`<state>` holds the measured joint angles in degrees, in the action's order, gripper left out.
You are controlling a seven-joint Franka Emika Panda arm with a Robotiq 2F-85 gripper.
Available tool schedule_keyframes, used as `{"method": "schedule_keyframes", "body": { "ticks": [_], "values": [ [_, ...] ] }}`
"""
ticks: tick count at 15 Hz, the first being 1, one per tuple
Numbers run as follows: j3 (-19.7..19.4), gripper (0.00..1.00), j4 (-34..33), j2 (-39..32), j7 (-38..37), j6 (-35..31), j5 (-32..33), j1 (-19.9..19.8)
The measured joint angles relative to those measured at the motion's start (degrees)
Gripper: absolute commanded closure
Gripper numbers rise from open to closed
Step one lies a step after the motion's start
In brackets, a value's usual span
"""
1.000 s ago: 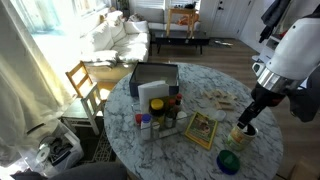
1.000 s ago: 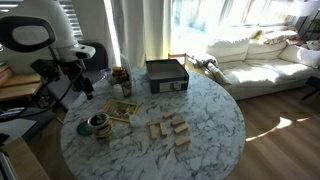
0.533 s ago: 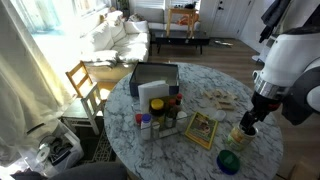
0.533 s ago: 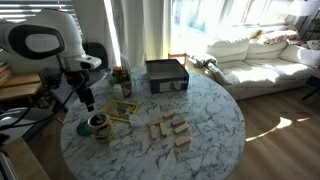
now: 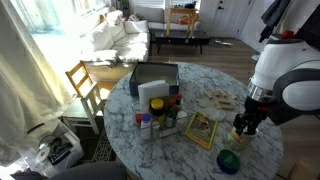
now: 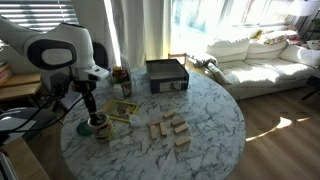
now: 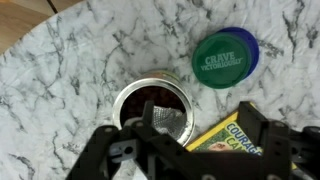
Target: Stack up the cans on the table
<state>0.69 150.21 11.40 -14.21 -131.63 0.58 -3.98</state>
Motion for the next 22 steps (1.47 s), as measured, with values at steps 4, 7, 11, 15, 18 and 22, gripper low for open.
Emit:
{"method": "schedule_keyframes", "body": {
  "ticks": [4,7,11,15,18,22],
  "values": [
    [-0.67,0.38,-0.01,-2.36,0.00,-5.31,-2.70,0.01],
    [-0.83,0.66,-0.01,-3.87,-0.01,-7.84,-3.31,0.01],
    [-1.08,0.96,-0.02,-5.20,-0.23,-9.62,-3.39,0.00],
    [-1.55,0.97,-0.12,-5.33,-1.23,-9.85,-3.06,-0.20],
    [-1.72,0.97,-0.33,-5.15,-2.80,-9.79,-2.34,-0.56],
    [-1.85,0.97,-1.33,-2.68,-5.65,-6.26,2.03,-1.52]
  ]
}}
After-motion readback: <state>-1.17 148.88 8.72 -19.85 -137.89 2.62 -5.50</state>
